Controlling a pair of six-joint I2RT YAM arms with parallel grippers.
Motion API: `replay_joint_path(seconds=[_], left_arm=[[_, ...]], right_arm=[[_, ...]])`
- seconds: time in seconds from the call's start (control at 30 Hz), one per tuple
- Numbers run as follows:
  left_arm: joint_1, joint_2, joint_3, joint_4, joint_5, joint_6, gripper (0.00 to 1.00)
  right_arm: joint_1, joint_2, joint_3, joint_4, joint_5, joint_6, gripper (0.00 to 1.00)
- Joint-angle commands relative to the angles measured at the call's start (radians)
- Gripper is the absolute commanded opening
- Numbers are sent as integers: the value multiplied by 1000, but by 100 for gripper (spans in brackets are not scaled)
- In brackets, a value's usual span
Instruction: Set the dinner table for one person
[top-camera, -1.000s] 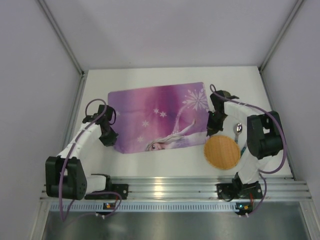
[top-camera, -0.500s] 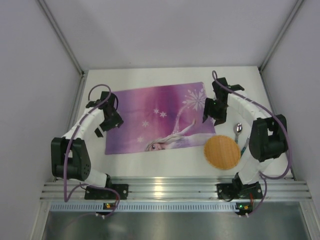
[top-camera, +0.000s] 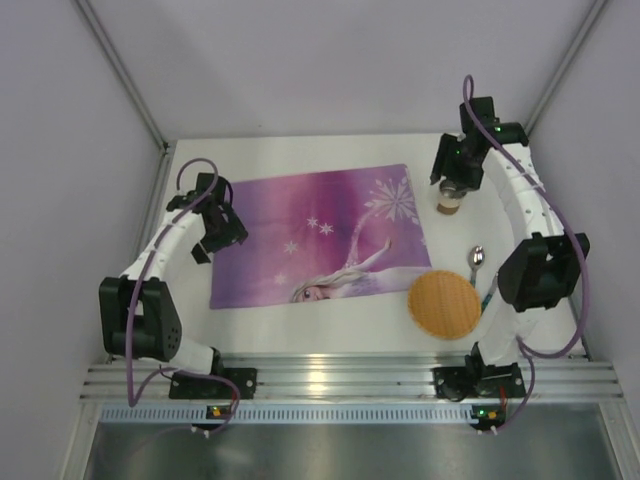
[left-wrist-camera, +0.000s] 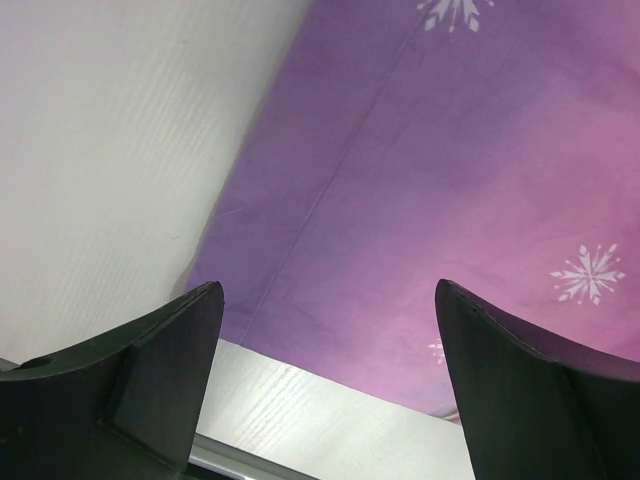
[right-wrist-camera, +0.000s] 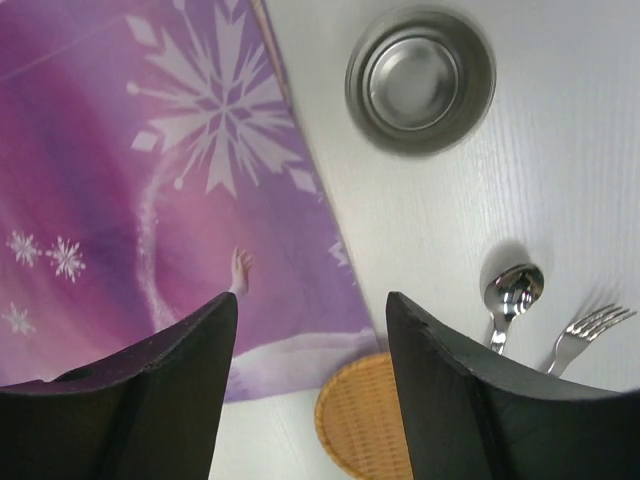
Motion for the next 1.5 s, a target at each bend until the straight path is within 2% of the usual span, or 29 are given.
replay_joint_path(seconds=[0.0, 0.3, 0.4, 0.43, 0.5, 0.53, 0.77, 0.87, 1.13, 1.47], left_arm=[[2, -32, 24, 17, 75, 12, 92], [2, -179, -72, -43, 109, 27, 90], [2, -228, -98, -57, 121, 29, 89], [2, -239, -105, -66, 122, 29, 89], [2, -268, -123, -68, 127, 30, 89], [2, -274, -137, -71, 136, 30, 89], [2, -332, -198, -51, 168, 35, 89], [2, -348, -213, -36, 188, 41, 89], [2, -369, -226, -17, 228, 70, 89], [2, -397, -207, -39, 201, 77, 89]], right_arm=[[-37, 120, 102, -47, 62, -24, 61], [-42, 400, 291, -25, 110, 6, 60], [-37, 457, 294, -2, 105, 14, 55], [-35, 470, 297, 1, 102, 16, 40], [-31, 496, 305, 1, 102, 14, 22], [-26, 500, 311, -5, 101, 13, 0], [59, 422, 378, -15, 177, 5, 0], [116, 410, 461, -19, 184, 17, 0], [201, 545, 633, 40, 121, 56, 0], [231, 671, 662, 159, 84, 126, 0]])
